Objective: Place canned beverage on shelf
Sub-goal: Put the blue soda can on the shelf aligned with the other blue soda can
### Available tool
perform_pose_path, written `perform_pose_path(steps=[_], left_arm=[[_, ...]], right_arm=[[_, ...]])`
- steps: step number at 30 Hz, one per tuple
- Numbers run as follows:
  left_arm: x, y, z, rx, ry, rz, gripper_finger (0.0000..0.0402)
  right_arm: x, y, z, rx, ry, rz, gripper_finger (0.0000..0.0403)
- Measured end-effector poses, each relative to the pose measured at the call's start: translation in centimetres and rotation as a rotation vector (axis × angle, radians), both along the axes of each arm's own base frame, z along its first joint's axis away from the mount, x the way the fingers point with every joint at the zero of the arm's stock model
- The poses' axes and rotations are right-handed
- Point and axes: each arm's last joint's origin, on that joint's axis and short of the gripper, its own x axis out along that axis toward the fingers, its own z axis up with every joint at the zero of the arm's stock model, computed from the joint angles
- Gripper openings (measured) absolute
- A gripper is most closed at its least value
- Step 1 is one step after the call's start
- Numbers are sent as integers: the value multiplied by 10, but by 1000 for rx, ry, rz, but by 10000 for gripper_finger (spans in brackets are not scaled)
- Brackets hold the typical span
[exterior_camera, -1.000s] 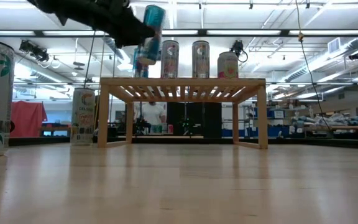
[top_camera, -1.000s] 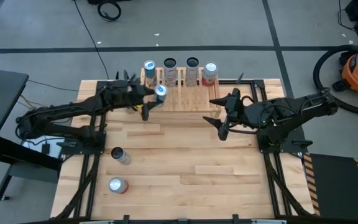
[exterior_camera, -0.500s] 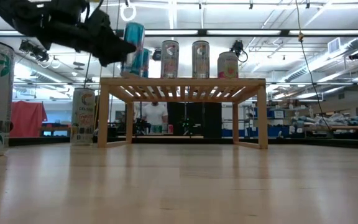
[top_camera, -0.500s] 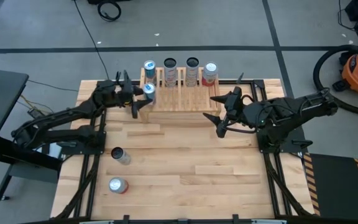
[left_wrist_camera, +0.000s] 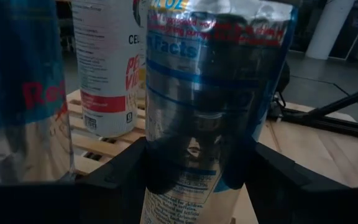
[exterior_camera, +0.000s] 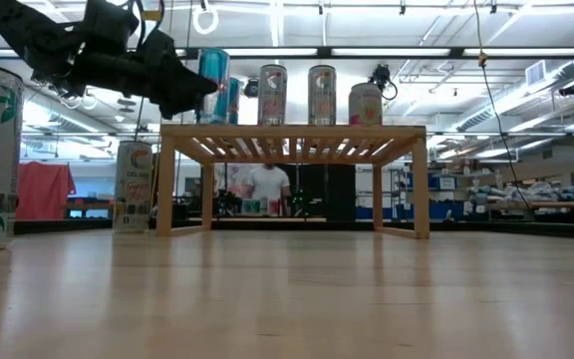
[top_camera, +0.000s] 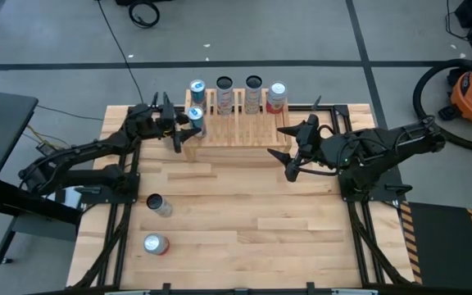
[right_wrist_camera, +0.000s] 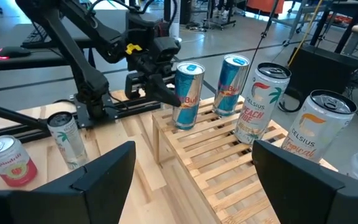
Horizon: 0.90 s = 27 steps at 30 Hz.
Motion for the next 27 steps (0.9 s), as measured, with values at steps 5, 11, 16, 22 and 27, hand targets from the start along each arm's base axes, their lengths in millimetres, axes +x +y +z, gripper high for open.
perform_pose_path(steps=[5, 11, 16, 22, 27], left_arm=[[4, 4, -3, 7, -9, -3, 220], [5, 4, -2, -5, -28, 3, 223], [4, 4, -3, -11, -19, 3, 250], [4, 4, -3, -17, -15, 3, 285], [4, 4, -3, -19, -15, 3, 292]], right_arm=[[0, 0, 0, 2, 2, 7, 332], [0, 0, -1, 0, 11, 8, 332], [-1, 0, -2, -4, 24, 7, 332], [-1, 0, -2, -4, 24, 7, 332], [-1, 0, -2, -3, 24, 8, 332]])
